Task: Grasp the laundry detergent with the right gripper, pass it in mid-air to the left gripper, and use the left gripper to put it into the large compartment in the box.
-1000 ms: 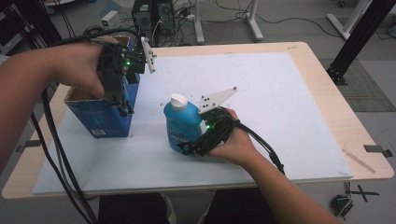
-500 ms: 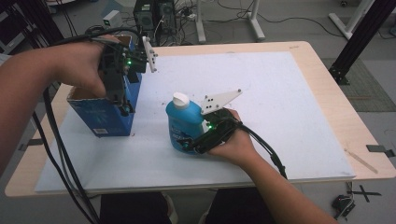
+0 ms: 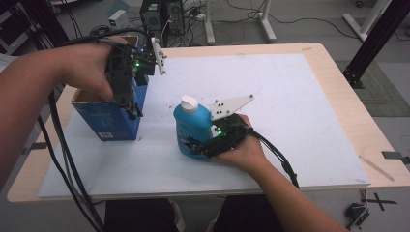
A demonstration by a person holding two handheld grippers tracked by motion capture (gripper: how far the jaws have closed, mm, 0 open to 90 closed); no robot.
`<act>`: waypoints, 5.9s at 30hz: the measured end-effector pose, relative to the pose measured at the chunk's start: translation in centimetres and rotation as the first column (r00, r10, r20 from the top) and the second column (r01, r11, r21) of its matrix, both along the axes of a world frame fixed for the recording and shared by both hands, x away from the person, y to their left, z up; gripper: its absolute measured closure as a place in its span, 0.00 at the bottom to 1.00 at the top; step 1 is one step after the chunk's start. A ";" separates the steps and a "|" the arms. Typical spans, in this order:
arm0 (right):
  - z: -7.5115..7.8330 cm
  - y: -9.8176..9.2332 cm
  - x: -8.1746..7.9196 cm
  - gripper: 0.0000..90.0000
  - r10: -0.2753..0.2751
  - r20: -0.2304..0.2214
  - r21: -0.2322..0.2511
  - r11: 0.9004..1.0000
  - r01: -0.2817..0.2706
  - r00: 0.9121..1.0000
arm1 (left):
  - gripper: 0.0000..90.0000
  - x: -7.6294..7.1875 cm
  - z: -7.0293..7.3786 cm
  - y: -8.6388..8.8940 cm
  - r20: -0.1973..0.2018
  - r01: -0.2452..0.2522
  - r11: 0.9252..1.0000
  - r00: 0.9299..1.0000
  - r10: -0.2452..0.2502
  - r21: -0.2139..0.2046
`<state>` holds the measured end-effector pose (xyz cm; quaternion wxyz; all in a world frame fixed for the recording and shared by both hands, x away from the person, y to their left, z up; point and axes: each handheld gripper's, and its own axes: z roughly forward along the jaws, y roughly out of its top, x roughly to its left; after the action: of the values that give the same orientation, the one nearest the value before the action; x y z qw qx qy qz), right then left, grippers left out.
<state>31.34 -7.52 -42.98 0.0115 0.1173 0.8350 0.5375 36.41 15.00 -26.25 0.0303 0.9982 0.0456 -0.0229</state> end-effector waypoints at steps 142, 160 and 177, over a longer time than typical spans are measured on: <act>5.4 4.2 1.4 0.52 0.220 0.032 0.028 0.975 -0.221 0.975 | 0.20 -3.2 1.9 -7.2 0.026 0.107 0.993 0.994 -0.109 0.052; 5.5 4.2 1.3 0.52 0.225 0.036 0.032 0.974 -0.226 0.974 | 0.32 -3.3 1.7 -7.5 0.029 0.119 0.991 0.992 -0.121 0.059; 5.4 4.3 1.3 0.52 0.224 0.032 0.044 0.973 -0.225 0.974 | 0.40 -3.4 1.7 -7.5 0.024 0.126 0.990 0.992 -0.128 0.060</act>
<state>32.60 -3.25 -37.56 -0.0409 0.0154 0.8299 0.5562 32.99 7.47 -24.51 0.0003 0.9998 -0.0178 -0.0097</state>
